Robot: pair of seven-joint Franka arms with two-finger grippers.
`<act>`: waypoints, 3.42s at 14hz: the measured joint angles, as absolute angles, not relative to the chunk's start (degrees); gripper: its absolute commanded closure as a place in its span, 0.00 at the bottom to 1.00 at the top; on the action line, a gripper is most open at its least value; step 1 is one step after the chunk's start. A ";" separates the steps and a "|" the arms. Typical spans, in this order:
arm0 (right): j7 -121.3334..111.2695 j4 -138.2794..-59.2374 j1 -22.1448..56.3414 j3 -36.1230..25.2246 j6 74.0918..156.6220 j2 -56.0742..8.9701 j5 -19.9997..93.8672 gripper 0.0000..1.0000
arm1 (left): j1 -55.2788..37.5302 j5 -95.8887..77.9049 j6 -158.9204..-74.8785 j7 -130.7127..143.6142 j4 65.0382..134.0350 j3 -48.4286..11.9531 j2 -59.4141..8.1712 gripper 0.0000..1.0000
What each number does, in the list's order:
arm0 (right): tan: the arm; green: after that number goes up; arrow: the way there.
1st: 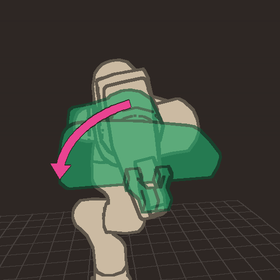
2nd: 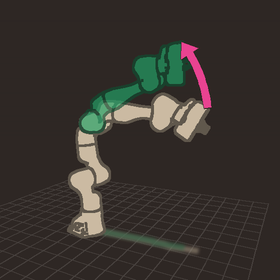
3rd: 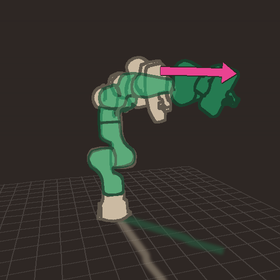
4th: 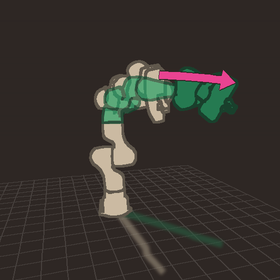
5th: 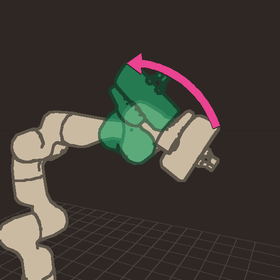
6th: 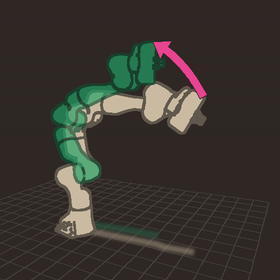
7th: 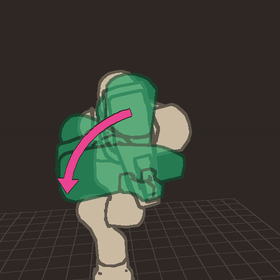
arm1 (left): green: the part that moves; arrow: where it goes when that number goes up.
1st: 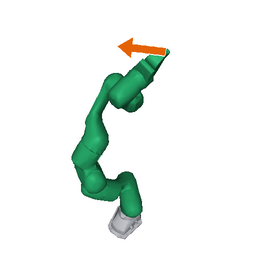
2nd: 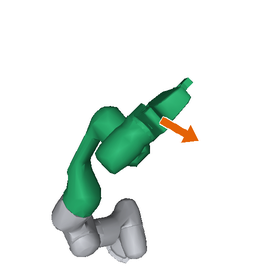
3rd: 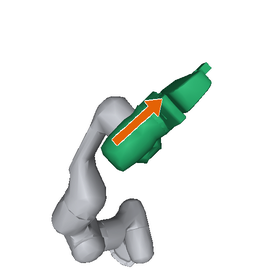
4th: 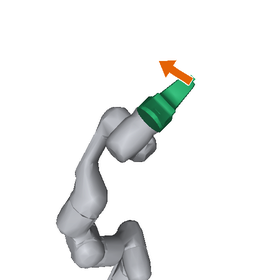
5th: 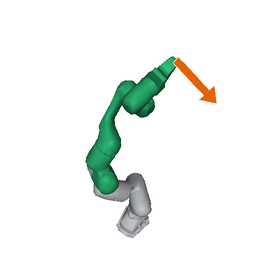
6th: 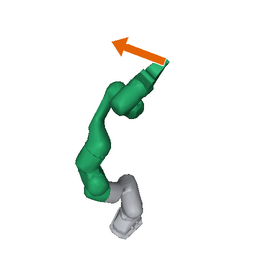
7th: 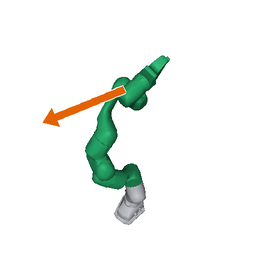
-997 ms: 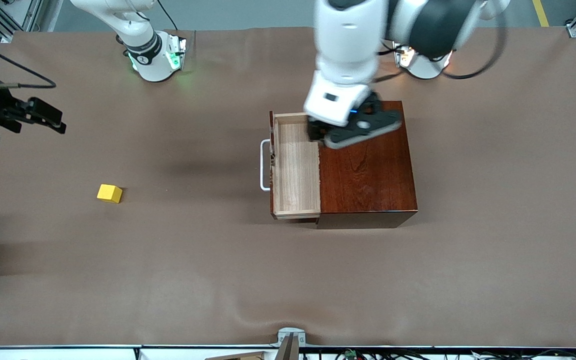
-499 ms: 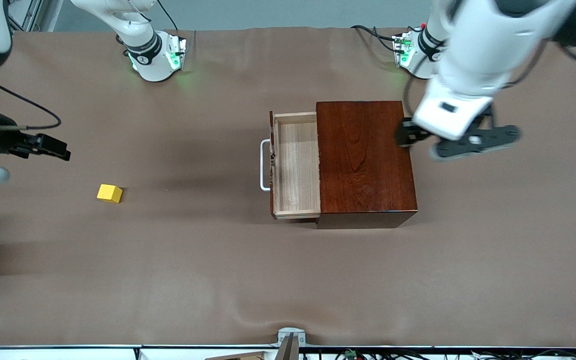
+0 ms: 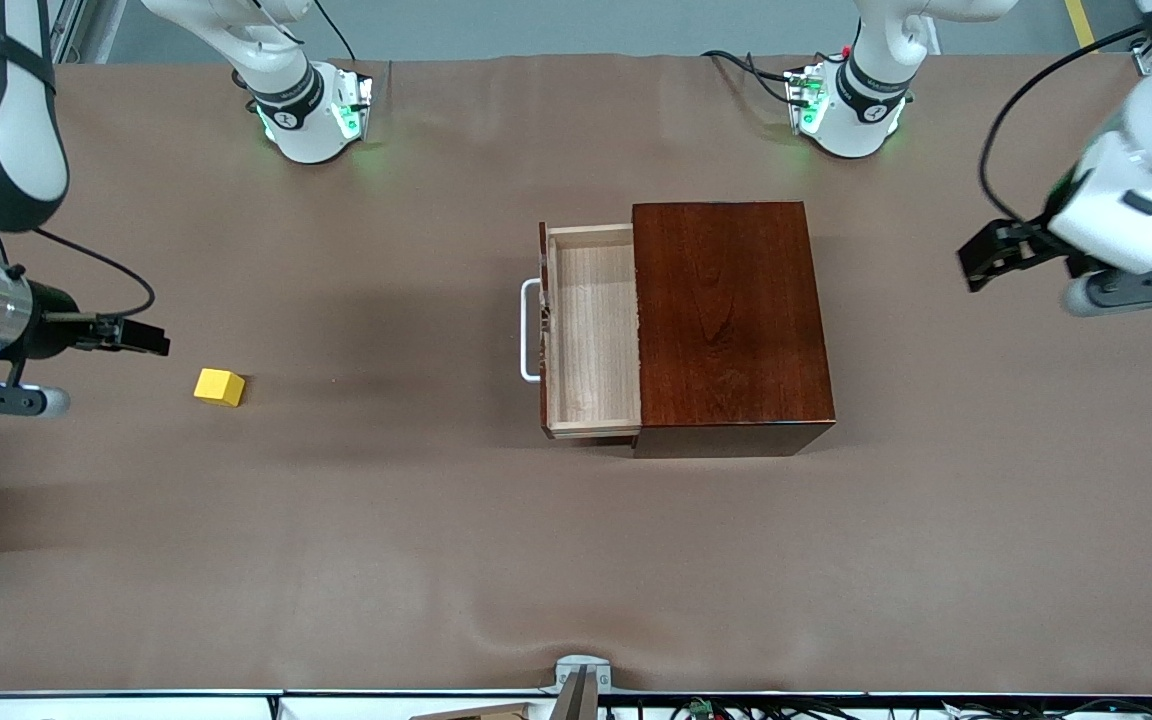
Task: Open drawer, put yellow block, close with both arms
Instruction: 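Lower the right gripper over the yellow cube, then close the right gripper on the yellow cube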
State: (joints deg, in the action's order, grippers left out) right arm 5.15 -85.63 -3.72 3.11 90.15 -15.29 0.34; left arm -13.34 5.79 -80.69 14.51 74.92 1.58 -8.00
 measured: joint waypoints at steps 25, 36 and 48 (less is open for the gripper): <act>4.99 -112.93 -8.51 3.09 123.11 -20.21 -2.40 0.00 | -7.40 2.55 -83.45 5.35 90.76 -0.34 4.43 0.00; 3.30 -115.43 -12.34 2.88 131.11 -25.09 -4.31 0.00 | -7.42 2.54 -83.50 5.35 90.76 -0.45 4.43 0.00; 0.85 -117.72 -12.42 3.05 134.38 -25.73 -4.42 0.92 | -7.44 2.54 -83.50 5.35 90.86 -0.60 4.42 0.00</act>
